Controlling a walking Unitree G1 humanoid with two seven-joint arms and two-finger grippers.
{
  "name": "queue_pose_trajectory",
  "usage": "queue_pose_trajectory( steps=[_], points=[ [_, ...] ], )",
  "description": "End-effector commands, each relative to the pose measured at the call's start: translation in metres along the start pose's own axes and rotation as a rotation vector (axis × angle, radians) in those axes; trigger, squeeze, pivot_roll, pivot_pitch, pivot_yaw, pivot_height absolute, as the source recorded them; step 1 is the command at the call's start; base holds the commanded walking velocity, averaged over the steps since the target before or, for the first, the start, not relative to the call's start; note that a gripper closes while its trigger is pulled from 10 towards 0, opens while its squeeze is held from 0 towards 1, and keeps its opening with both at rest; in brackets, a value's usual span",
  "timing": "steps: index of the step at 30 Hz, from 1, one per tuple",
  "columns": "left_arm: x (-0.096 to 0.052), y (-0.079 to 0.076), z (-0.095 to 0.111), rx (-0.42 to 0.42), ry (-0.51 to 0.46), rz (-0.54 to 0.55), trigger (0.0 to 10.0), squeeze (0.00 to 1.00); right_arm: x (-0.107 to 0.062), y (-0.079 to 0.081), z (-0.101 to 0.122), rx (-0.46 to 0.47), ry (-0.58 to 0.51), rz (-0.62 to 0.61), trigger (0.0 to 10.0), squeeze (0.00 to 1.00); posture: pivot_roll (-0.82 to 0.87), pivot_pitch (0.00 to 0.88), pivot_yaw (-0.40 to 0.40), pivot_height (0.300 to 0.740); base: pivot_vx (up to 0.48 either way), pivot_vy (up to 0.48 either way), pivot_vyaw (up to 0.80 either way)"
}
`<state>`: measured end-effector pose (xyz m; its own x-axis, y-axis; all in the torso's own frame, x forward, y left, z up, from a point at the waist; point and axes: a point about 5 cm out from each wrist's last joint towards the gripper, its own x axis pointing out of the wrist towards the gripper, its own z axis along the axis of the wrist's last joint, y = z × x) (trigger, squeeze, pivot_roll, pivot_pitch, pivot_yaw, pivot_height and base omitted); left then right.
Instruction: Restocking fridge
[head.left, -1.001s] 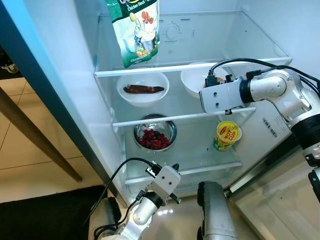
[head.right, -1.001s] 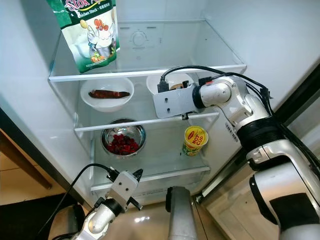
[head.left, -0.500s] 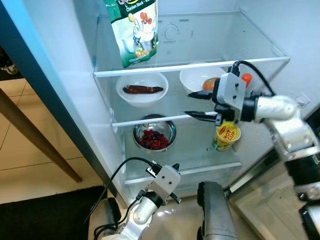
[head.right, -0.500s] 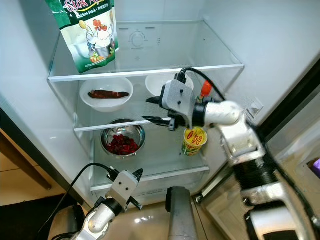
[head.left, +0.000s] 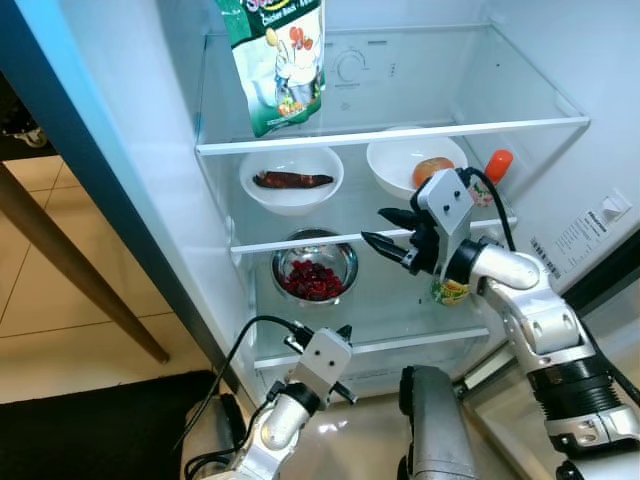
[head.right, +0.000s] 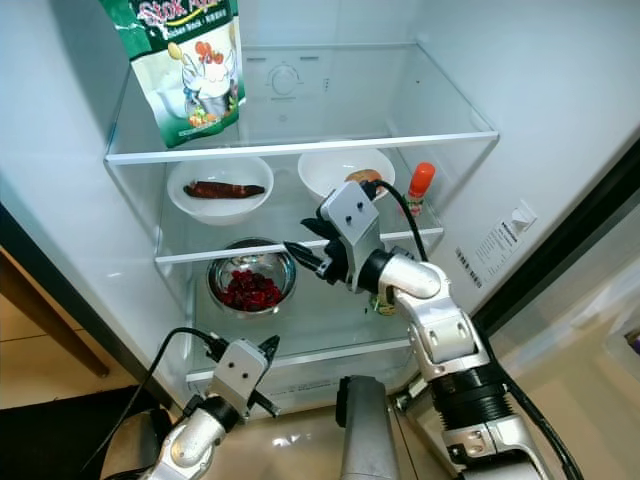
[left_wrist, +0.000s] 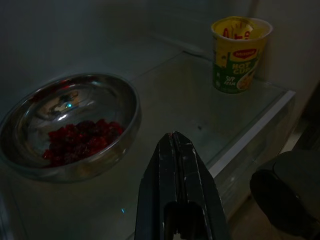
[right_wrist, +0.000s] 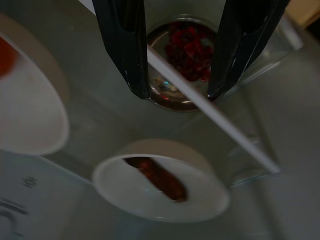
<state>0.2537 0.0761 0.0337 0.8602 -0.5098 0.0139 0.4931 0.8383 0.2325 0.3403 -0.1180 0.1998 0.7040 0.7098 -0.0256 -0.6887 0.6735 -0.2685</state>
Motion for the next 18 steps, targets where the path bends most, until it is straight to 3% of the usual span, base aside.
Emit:
queue_pose_trajectory(
  steps=[1, 4, 8, 13, 18],
  points=[
    [-0.007, 0.001, -0.007, -0.008, 0.030, 0.003, 10.0, 0.00, -0.003, -0.001, -0.010, 0.049, 0.027, -0.021, 10.0, 0.00, -0.09, 0.144, -0.028, 0.415, 0.000, 0.000, 0.00],
    [-0.010, 0.004, -0.012, -0.036, 0.055, 0.028, 10.0, 0.00, -0.003, 0.006, -0.025, 0.123, 0.058, -0.032, 10.0, 0.00, -0.09, 0.143, -0.022, 0.425, 0.000, 0.000, 0.00],
    [-0.010, 0.004, -0.012, -0.036, 0.055, 0.028, 10.0, 0.00, -0.003, 0.006, -0.025, 0.123, 0.058, -0.032, 10.0, 0.00, -0.09, 0.143, -0.022, 0.425, 0.000, 0.000, 0.00],
    [-0.025, 0.014, -0.034, -0.119, 0.164, 0.116, 10.0, 0.00, -0.011, 0.025, -0.050, 0.261, 0.069, 0.032, 10.0, 0.00, -0.08, 0.137, -0.017, 0.444, 0.000, 0.000, 0.00],
    [-0.028, 0.015, -0.039, -0.124, 0.194, 0.120, 10.0, 0.00, -0.021, 0.022, -0.067, 0.281, 0.115, 0.022, 10.0, 0.00, -0.09, 0.130, -0.014, 0.459, 0.000, 0.000, 0.00]
  ],
)
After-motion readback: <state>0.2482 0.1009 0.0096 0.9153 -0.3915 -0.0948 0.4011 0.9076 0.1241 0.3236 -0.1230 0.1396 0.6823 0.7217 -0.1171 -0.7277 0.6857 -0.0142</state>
